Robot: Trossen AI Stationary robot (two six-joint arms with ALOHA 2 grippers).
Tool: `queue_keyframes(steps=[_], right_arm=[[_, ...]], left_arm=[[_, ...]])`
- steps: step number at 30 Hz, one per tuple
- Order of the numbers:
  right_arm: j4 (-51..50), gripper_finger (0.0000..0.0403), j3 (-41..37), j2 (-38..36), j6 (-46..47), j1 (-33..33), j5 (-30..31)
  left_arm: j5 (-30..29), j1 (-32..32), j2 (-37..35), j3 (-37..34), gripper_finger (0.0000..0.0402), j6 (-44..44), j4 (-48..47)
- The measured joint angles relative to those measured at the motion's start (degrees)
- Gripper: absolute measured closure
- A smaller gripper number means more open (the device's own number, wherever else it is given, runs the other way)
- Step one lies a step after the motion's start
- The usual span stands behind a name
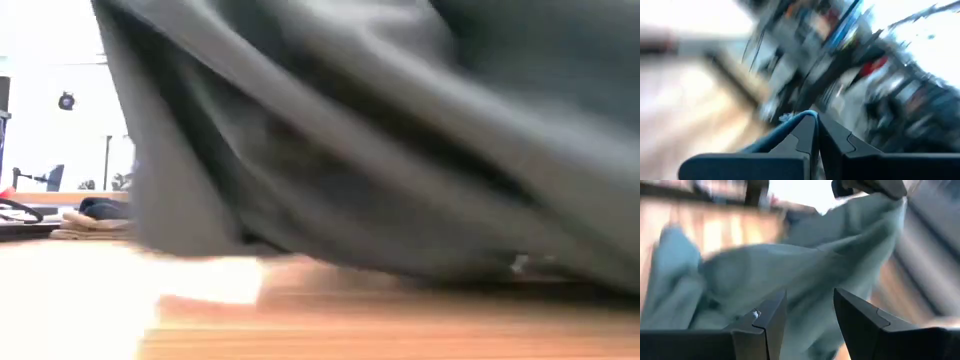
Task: Fold Laundry from Bin
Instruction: Fold the gray pants
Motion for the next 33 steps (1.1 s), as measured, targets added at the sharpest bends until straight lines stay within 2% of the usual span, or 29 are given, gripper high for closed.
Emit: queue_keyframes(steps=[2,4,8,11,13,16,20,23,28,31,33], right_arm=[[3.57,0.0243,1.52,-1.53,-7.43,0.69,5.93],[8.96,0.0243,1.98,-2.74,-12.46,0.45,8.59],[22.22,0.0237,0.97,-2.73,-19.15,-1.93,8.66],[30.12,0.0222,0.76,-0.64,-20.88,-3.93,9.57],[34.12,0.0211,0.70,0.96,-20.56,-6.31,9.11],[35.72,0.0202,0.70,3.38,-18.32,-10.41,1.23],[34.58,0.0200,0.70,8.32,-14.18,-15.22,-15.53],[30.90,0.0200,0.70,12.80,-13.31,-18.30,-23.28],[12.75,0.0200,2.17,15.13,-4.30,-19.90,-23.13],[2.68,0.0203,3.05,12.79,1.50,-19.17,-22.84],[-3.69,0.0208,3.34,10.83,5.36,-18.16,-22.10]], left_arm=[[-2.37,0.54,-0.94,6.70,0.0400,4.40,0.00],[-4.02,0.64,-1.04,12.76,0.0400,8.15,0.03],[-4.56,0.63,0.19,23.06,0.0401,12.92,-1.44],[-4.31,0.63,1.07,28.56,0.0401,16.67,-4.42],[-3.39,0.63,1.29,31.29,0.0401,19.32,-6.56],[-0.55,0.63,1.32,35.40,0.0401,23.00,-8.68],[4.59,0.54,1.08,42.08,0.0401,28.01,-13.76],[6.88,0.21,0.83,46.22,0.0401,30.61,-20.30],[7.57,-0.91,0.85,48.14,0.0401,32.72,-37.25],[5.76,-1.87,0.95,43.78,0.0402,30.21,-40.95],[3.35,-2.44,0.97,38.52,0.0402,29.28,-39.33]])
